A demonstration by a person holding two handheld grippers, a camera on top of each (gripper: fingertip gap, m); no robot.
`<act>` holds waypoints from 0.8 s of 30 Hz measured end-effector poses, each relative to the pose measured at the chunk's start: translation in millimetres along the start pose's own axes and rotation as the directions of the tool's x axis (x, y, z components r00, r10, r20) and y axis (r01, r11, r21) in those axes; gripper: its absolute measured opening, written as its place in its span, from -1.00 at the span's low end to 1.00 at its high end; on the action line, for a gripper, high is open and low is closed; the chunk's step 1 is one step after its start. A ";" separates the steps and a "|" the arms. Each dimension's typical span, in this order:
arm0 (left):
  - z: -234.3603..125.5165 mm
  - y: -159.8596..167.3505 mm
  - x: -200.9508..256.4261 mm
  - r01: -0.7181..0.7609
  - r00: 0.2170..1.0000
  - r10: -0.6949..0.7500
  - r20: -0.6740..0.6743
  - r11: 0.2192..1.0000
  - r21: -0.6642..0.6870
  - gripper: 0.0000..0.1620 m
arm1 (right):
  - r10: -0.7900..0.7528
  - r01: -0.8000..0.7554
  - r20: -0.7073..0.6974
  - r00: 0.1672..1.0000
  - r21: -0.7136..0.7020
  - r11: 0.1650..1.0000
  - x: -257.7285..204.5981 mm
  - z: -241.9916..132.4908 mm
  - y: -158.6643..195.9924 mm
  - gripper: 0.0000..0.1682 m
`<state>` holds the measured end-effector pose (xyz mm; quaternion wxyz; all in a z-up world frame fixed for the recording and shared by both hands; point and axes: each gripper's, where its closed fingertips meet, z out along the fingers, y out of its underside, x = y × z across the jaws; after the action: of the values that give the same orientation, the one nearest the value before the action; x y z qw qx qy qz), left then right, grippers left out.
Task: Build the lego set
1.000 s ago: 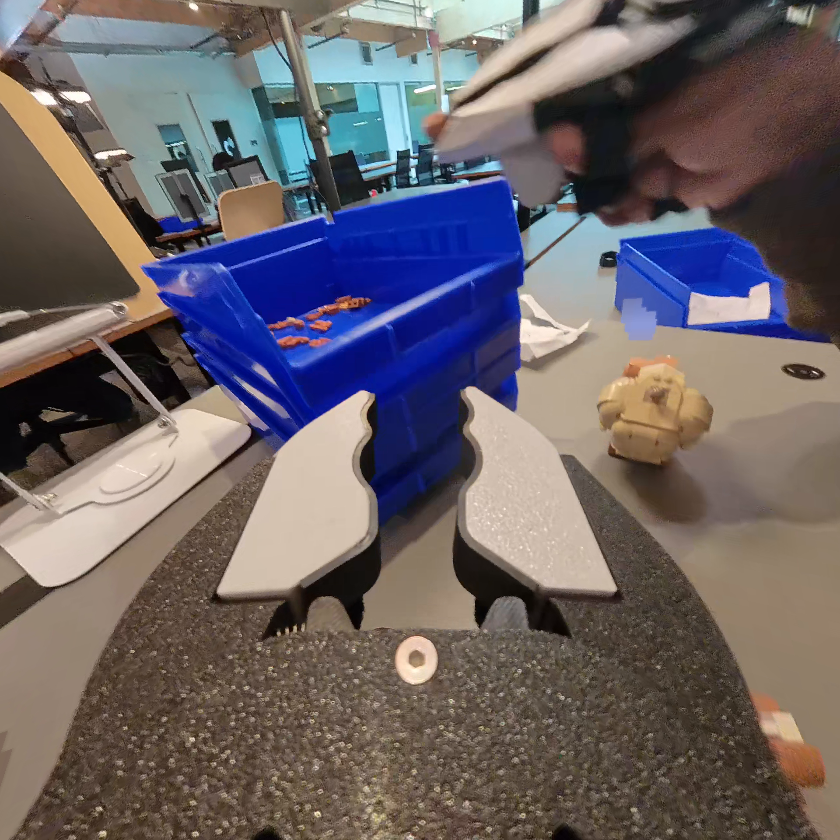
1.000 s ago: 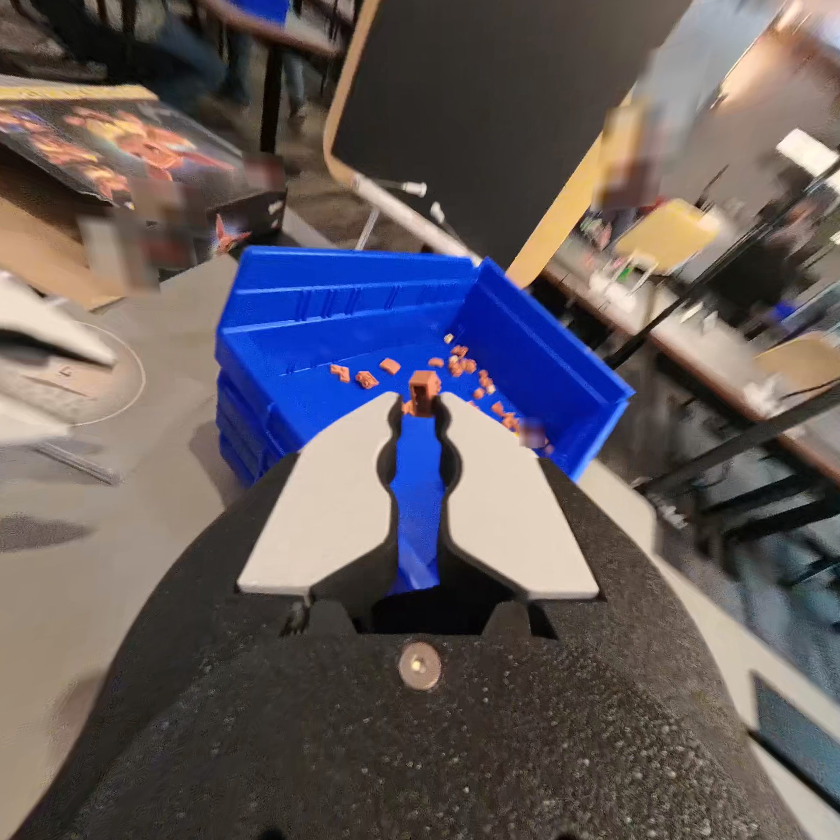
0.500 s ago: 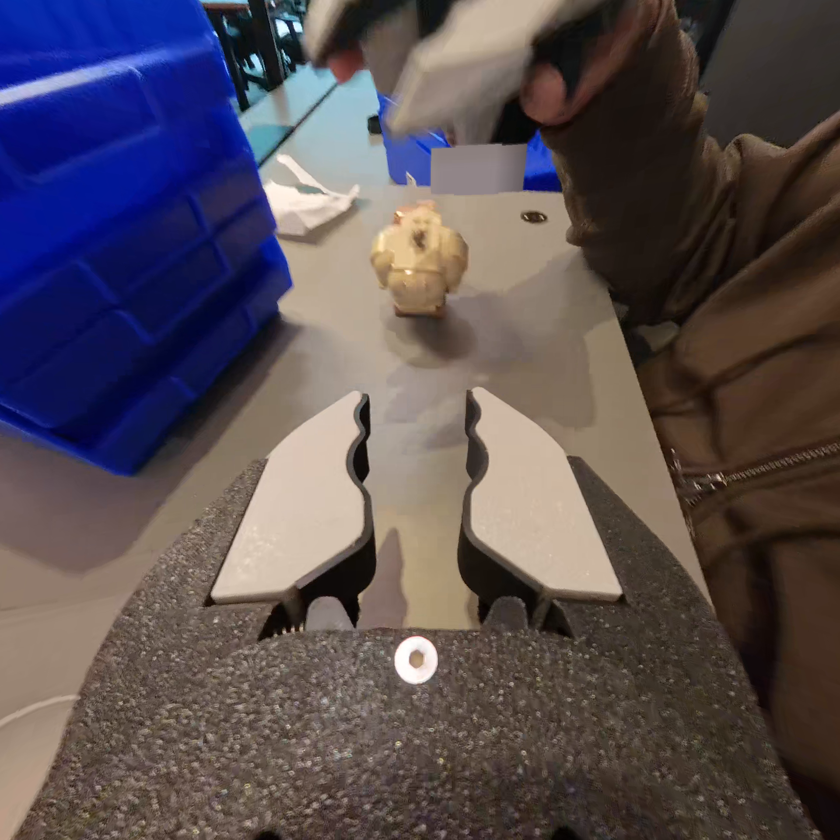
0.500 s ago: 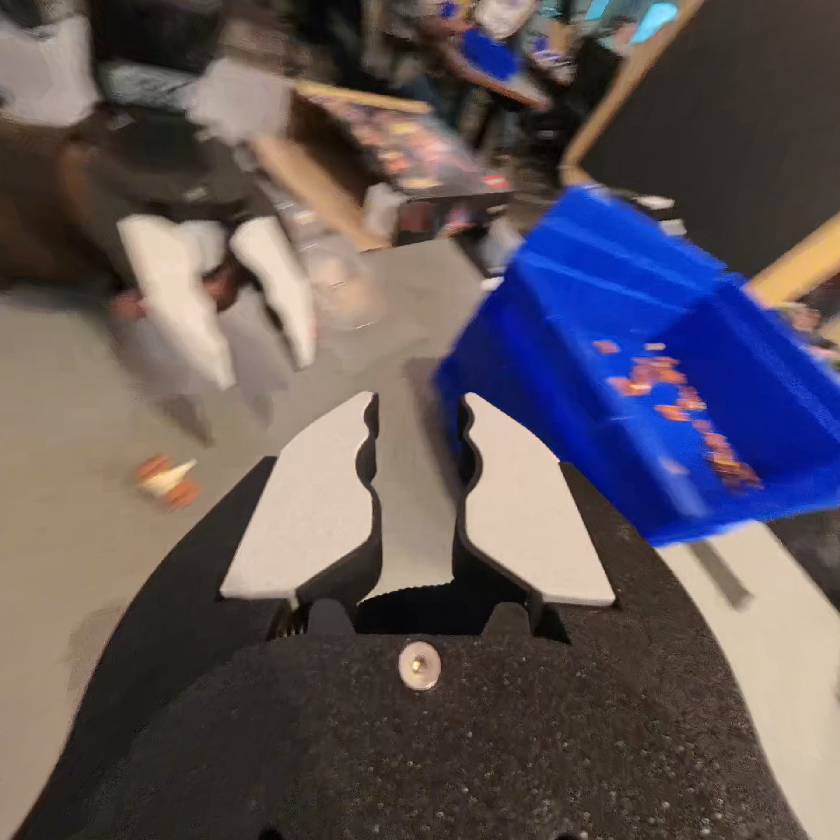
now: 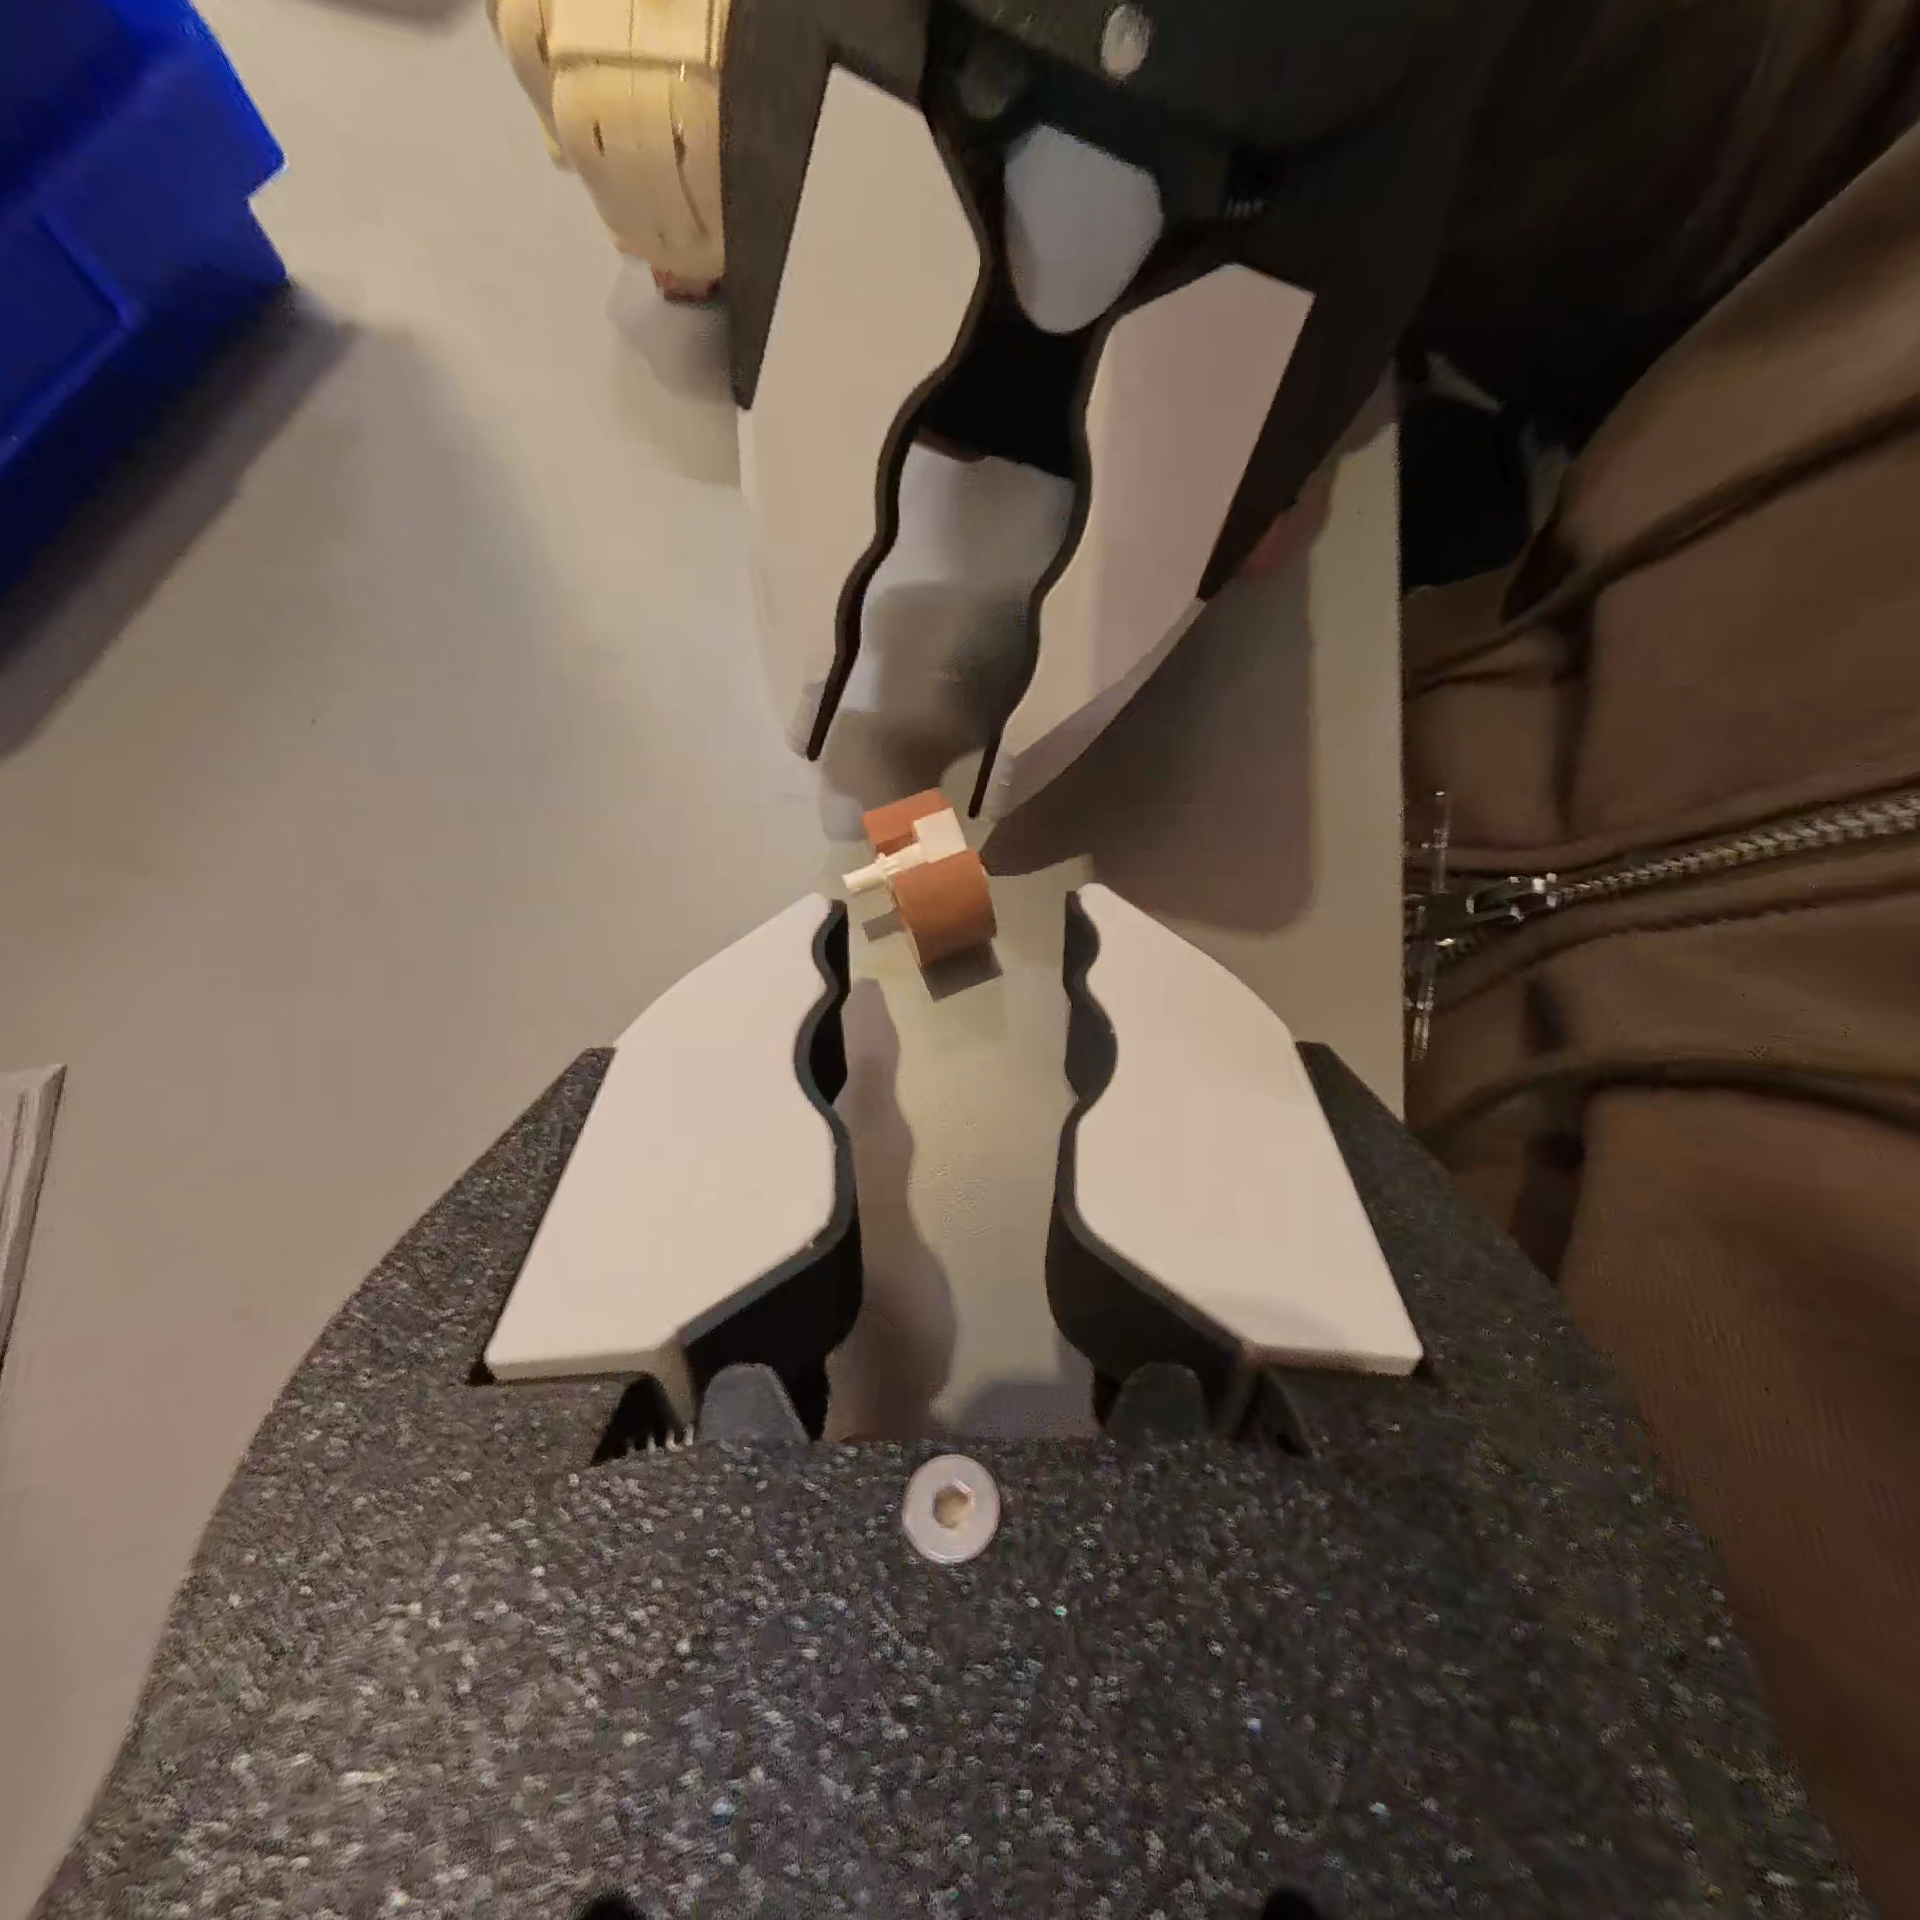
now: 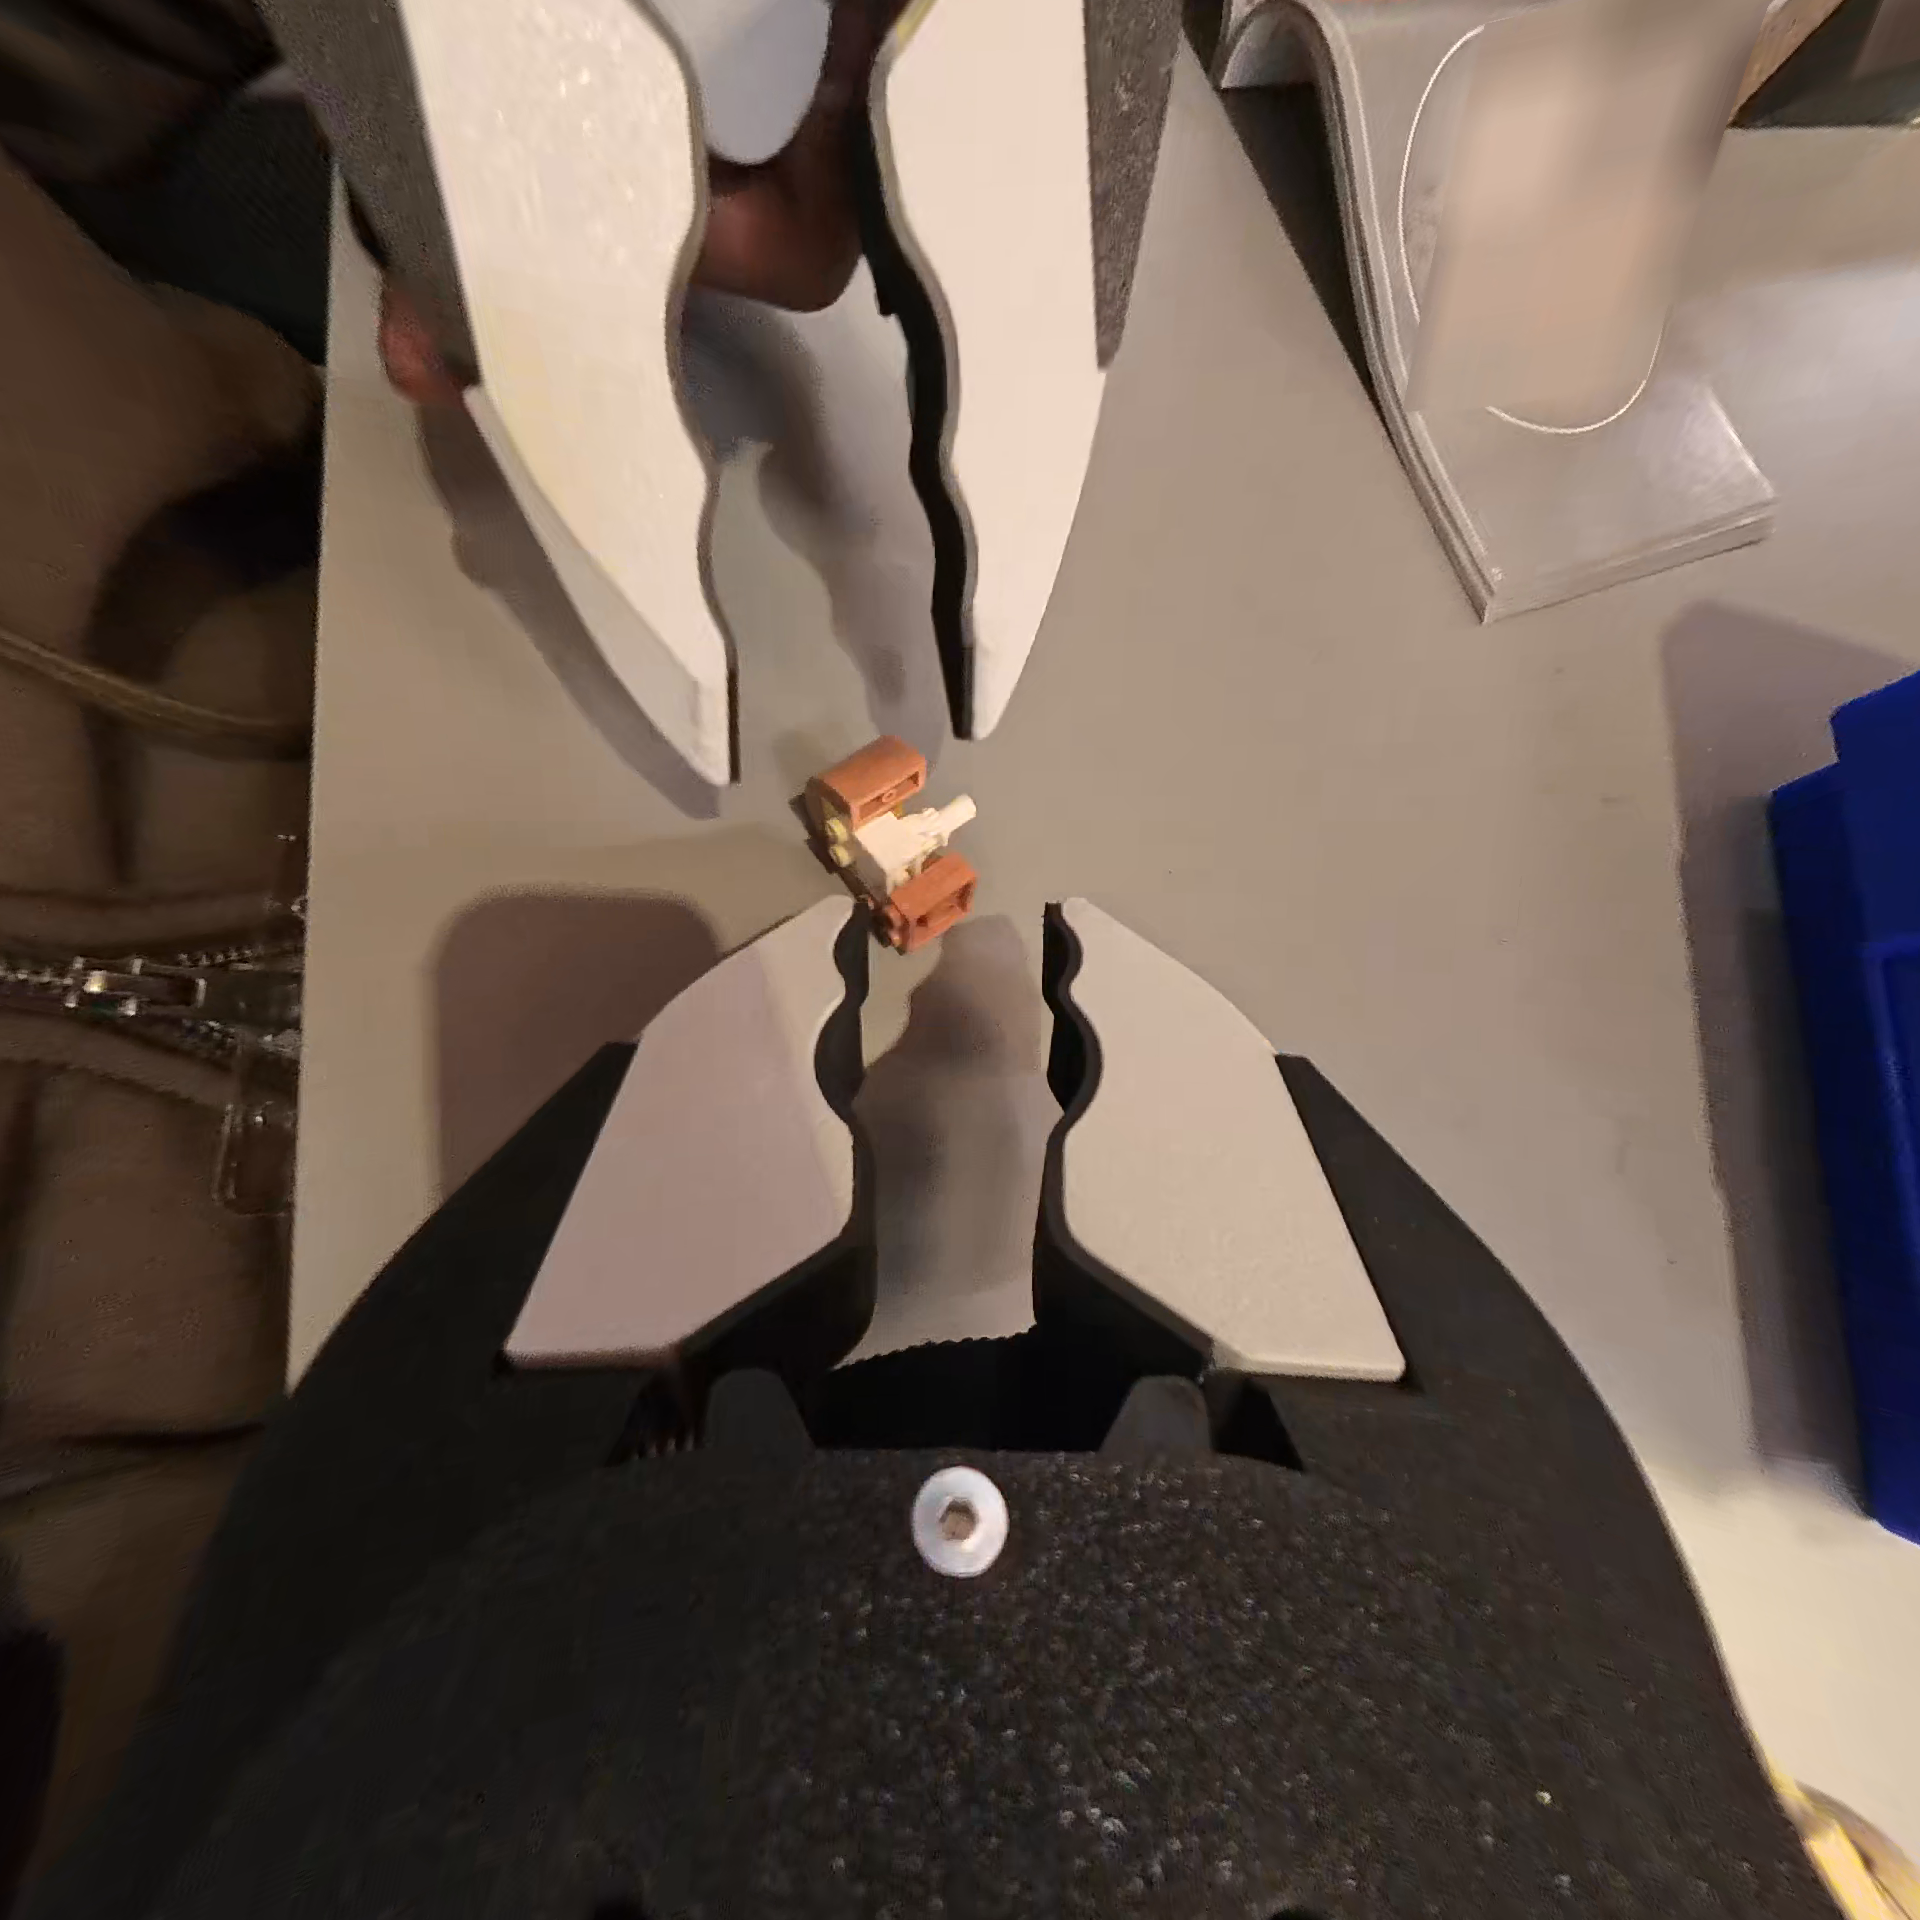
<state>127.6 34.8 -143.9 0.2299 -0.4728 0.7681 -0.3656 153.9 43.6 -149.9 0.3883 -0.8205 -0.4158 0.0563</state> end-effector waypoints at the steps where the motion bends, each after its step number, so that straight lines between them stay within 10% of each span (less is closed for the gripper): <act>1: 3.7 2.4 -1.0 0.012 1.000 -0.012 0.023 1.000 -0.020 -0.52 | 0.000 0.000 -0.003 1.000 -0.006 1.000 0.0 2.2 1.5 -0.62; 24: 14.4 -0.7 -0.3 -0.236 0.968 0.232 0.096 0.972 0.024 -0.77 | -0.135 0.137 -0.019 0.991 0.123 0.983 -13.4 4.8 -5.2 -0.71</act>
<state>138.2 29.9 -152.4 0.3150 -0.3912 0.8005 -0.3270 139.9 38.6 -152.8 0.4437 -0.7647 -0.4645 0.0513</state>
